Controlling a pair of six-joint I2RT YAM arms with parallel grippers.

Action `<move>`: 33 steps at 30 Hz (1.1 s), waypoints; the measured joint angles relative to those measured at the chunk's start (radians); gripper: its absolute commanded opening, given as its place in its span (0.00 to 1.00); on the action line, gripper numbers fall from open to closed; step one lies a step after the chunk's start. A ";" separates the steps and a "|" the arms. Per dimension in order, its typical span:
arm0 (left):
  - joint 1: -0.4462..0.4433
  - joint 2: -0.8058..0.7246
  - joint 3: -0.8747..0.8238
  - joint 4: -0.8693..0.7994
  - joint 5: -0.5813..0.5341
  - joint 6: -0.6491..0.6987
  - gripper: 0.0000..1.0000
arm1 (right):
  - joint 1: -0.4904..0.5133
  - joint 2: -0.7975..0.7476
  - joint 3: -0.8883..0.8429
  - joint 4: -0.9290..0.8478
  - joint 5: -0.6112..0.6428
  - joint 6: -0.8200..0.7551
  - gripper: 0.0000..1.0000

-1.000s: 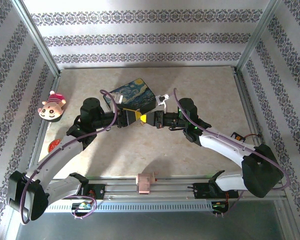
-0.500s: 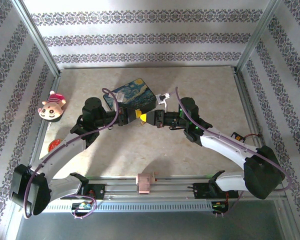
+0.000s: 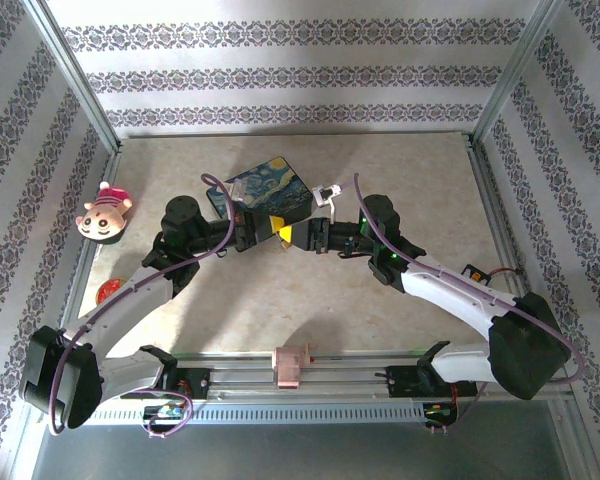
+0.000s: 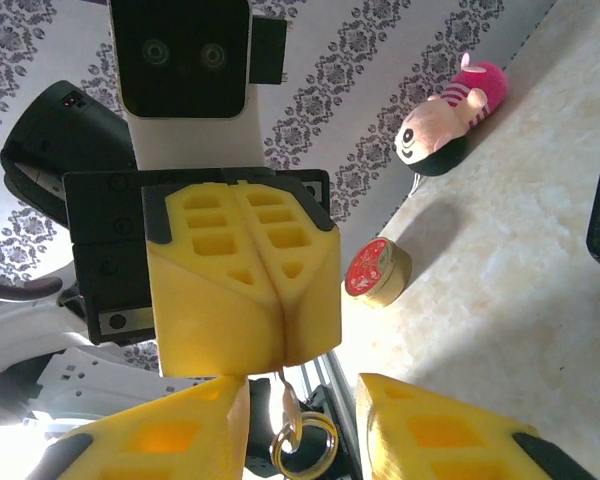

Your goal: Unlock the padlock with the key

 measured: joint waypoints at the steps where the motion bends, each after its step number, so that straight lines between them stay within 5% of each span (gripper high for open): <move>1: 0.000 0.000 0.000 0.003 0.001 -0.002 0.00 | 0.002 0.000 0.000 0.008 -0.005 0.000 0.33; 8: 0.007 0.000 -0.011 0.059 0.025 -0.046 0.00 | 0.006 -0.022 -0.001 0.032 -0.015 0.004 0.18; 17: 0.013 -0.001 -0.018 0.100 0.047 -0.075 0.00 | 0.006 -0.028 -0.011 0.051 -0.010 0.003 0.12; 21: 0.013 -0.001 -0.027 0.118 0.051 -0.089 0.00 | 0.006 -0.035 -0.019 0.051 -0.006 0.003 0.15; 26: 0.020 -0.001 -0.032 0.121 0.055 -0.094 0.00 | -0.002 -0.053 -0.027 0.055 -0.001 0.007 0.36; 33: 0.027 -0.001 -0.039 0.123 0.055 -0.100 0.00 | -0.021 -0.093 -0.052 0.066 0.014 0.007 0.39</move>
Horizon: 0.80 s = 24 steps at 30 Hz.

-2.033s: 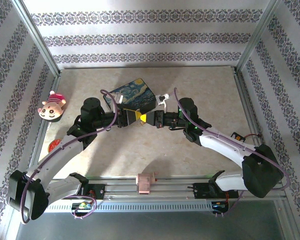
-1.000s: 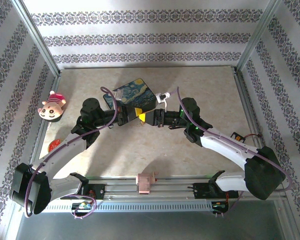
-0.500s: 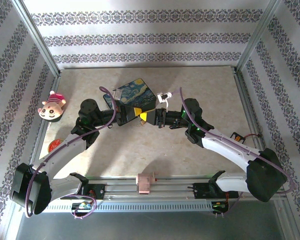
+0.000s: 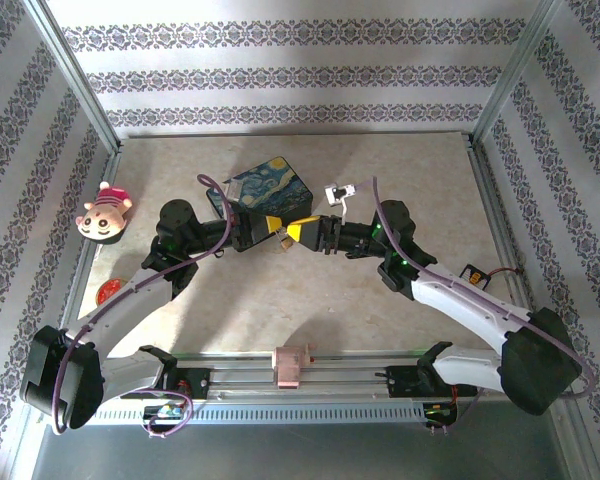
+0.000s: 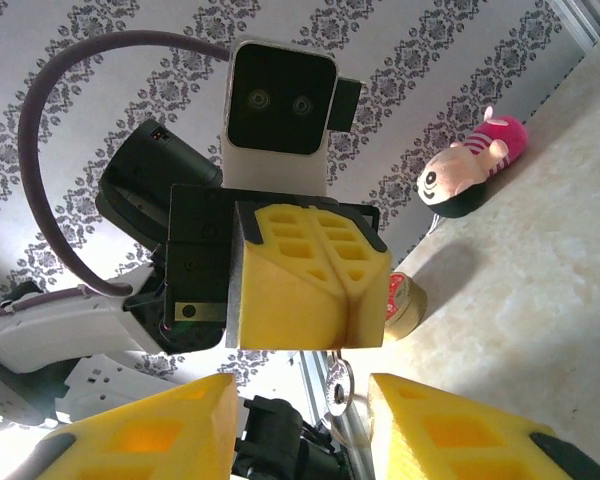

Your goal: Unlock the padlock with the key

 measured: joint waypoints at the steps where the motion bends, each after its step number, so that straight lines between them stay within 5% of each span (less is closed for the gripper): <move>1: 0.000 0.000 0.000 0.002 0.000 -0.002 0.00 | 0.000 0.000 0.000 0.000 0.000 0.000 0.39; 24: 0.019 0.048 -0.023 0.193 0.036 -0.134 0.00 | 0.016 0.053 0.003 0.051 -0.017 0.005 0.39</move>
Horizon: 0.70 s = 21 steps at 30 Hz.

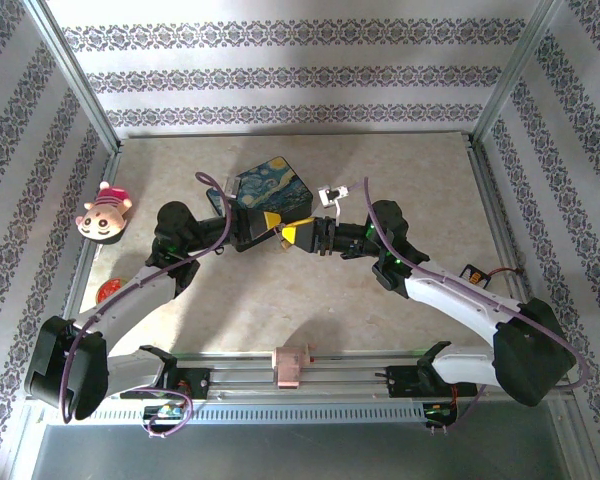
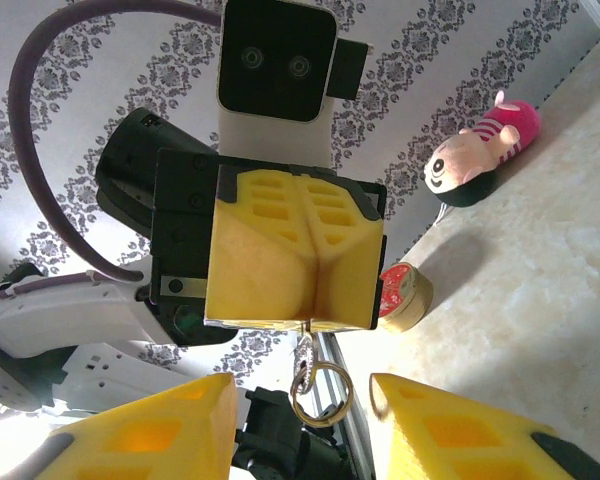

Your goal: Unlock the padlock with the key

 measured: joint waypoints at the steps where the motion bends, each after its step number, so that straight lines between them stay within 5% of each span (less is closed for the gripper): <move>1: 0.000 0.000 0.000 0.005 0.002 -0.001 0.00 | 0.000 0.000 0.000 0.002 0.000 0.000 0.39; 21: 0.011 0.000 0.000 0.006 0.005 -0.018 0.00 | 0.000 0.060 0.034 0.074 -0.023 0.036 0.19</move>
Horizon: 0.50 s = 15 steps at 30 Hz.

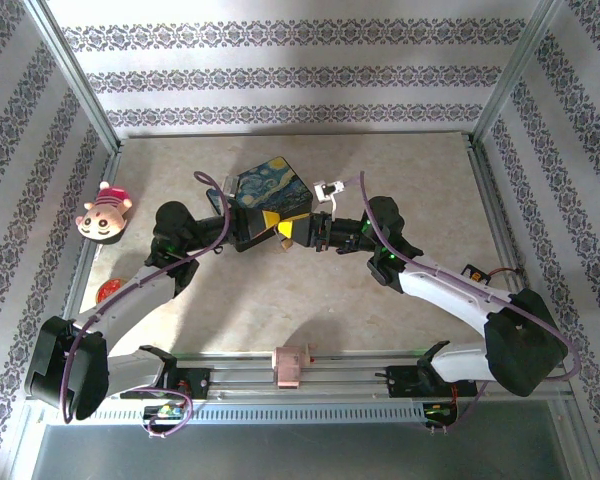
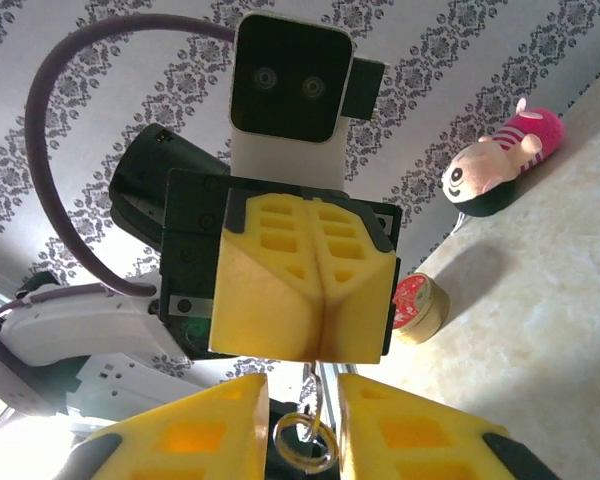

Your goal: Unlock the padlock with the key

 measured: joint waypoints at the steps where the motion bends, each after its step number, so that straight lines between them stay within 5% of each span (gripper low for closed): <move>1: 0.002 0.000 0.000 0.001 0.000 -0.001 0.00 | 0.000 0.000 0.000 0.003 0.000 0.000 0.18; 7: 0.002 0.000 0.000 0.023 0.005 -0.016 0.00 | 0.000 0.000 0.000 0.013 0.000 0.000 0.15; 11: 0.002 0.002 0.000 0.037 0.008 -0.027 0.00 | 0.000 0.000 0.000 0.020 0.000 0.002 0.26; 15: 0.002 0.003 -0.001 0.049 0.008 -0.032 0.00 | 0.000 0.003 0.000 0.033 -0.004 0.005 0.24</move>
